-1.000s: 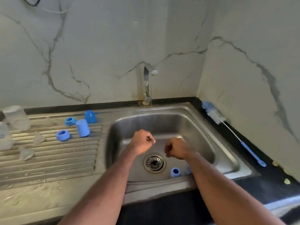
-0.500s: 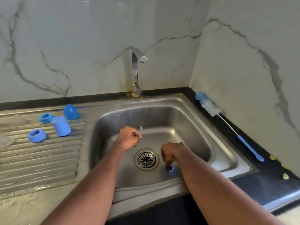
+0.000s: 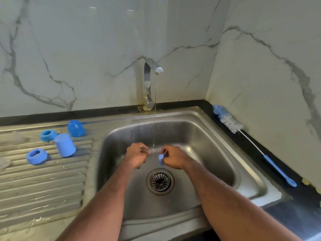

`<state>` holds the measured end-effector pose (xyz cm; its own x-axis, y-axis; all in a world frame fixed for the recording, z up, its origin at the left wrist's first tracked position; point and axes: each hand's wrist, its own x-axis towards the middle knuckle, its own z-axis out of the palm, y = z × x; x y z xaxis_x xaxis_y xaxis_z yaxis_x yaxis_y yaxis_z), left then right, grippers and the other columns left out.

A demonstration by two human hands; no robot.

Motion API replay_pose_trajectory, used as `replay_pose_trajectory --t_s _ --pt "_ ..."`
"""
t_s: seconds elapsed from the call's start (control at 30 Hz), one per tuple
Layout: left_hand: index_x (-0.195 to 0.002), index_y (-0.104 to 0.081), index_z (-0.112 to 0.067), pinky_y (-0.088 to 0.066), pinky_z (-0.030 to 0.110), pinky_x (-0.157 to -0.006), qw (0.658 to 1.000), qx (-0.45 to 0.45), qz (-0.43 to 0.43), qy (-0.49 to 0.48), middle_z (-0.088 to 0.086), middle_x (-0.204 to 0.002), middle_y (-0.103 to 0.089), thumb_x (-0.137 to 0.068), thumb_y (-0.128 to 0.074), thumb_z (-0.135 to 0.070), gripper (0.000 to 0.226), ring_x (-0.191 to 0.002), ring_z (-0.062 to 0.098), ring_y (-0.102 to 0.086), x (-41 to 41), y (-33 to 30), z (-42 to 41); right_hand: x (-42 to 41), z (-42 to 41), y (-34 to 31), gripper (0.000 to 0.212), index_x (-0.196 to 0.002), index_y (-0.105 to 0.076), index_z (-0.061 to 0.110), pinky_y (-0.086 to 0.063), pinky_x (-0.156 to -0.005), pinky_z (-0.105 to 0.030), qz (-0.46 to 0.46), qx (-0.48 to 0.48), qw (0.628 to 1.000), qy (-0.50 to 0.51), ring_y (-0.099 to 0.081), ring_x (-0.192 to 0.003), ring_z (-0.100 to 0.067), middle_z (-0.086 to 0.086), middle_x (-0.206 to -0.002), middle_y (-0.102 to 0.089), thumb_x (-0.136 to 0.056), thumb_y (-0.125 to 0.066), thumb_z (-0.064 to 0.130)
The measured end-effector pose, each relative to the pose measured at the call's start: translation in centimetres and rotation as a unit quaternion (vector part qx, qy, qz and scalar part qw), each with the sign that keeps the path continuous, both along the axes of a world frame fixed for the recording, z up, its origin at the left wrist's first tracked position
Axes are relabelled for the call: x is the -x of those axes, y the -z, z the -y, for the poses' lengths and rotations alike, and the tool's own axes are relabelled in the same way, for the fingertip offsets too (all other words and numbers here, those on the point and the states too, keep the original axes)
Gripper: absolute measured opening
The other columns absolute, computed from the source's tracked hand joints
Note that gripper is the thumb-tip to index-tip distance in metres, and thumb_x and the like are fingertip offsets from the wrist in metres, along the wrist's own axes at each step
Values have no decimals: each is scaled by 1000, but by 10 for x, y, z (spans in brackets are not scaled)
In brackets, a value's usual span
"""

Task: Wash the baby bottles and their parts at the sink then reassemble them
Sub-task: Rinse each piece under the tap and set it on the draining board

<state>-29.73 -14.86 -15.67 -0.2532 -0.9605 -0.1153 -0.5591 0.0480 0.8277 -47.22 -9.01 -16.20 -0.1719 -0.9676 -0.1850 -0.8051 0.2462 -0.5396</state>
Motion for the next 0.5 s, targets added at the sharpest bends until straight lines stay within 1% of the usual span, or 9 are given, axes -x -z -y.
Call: replay_pose_trajectory --t_s 0.07,0.13,0.2,0.23,0.3,0.37,0.4,0.47,0.5 --pt "-93 -71 -21 -55 29 -50 999 -19 -31 1 6 -90 -74 -91 -66 -17 7 -82 22 -75 3 3 2 -10 16 1 26 -99 -69 26 -56 -77 -33 99 29 993 48 -69 -93 -21 0 -99 -73 -74 -72 27" --pt "-95 -74 -22 -57 34 -59 999 -11 -42 14 6 -91 -75 -91 -70 -22 6 -86 22 -73 8 7 6 -18 31 4 24 -101 -67 28 -59 -73 -38 186 41 979 70 -72 -89 -23 -4 -99 -74 -79 -69 20" --pt "-96 -77 -19 -59 38 -68 998 5 -53 14 5 -90 -76 -88 -75 -28 12 -87 22 -72 12 10 14 -23 43 5 25 -111 -65 25 -56 -66 -34 252 53 963 81 -72 -84 -23 -9 -105 -74 -89 -63 13" --pt "-95 -78 -18 -58 37 -69 997 3 -73 7 4 -89 -77 -87 -76 -28 13 -85 19 -72 14 12 17 -24 48 6 26 -115 -65 22 -53 -64 -31 278 59 955 89 -71 -81 -22 -10 -105 -73 -93 -60 10" --pt "-93 -78 -13 -52 24 -58 990 -18 -140 -15 5 -85 -76 -88 -75 -15 6 -72 8 -70 19 10 22 -23 58 7 24 -108 -67 21 -50 -62 -28 323 74 938 100 -68 -79 -23 -11 -99 -71 -94 -55 5" --pt "-93 -75 -3 -44 13 -48 983 -37 -177 -28 7 -78 -72 -89 -71 -1 6 -57 -3 -63 23 11 25 -24 68 10 26 -103 -65 23 -47 -56 -26 361 84 922 112 -66 -75 -24 -9 -93 -69 -96 -51 3" --pt "-90 -74 0 -42 13 -46 982 -44 -184 -26 8 -74 -70 -88 -70 2 5 -54 -1 -62 25 12 26 -25 71 11 25 -104 -66 23 -46 -53 -26 367 88 919 117 -65 -74 -22 -7 -90 -68 -97 -51 5" --pt "-83 -72 2 -41 22 -50 983 -42 -180 -19 16 -72 -71 -86 -69 2 4 -61 14 -62 31 16 28 -27 77 16 20 -101 -69 25 -43 -49 -24 370 106 915 117 -63 -70 -16 2 -86 -69 -100 -52 14" --pt "-82 -73 0 -42 27 -54 984 -33 -176 -14 20 -75 -72 -85 -68 1 6 -65 20 -61 34 18 29 -27 78 18 19 -98 -70 26 -42 -47 -22 370 115 914 118 -62 -68 -13 5 -85 -69 -101 -54 17"
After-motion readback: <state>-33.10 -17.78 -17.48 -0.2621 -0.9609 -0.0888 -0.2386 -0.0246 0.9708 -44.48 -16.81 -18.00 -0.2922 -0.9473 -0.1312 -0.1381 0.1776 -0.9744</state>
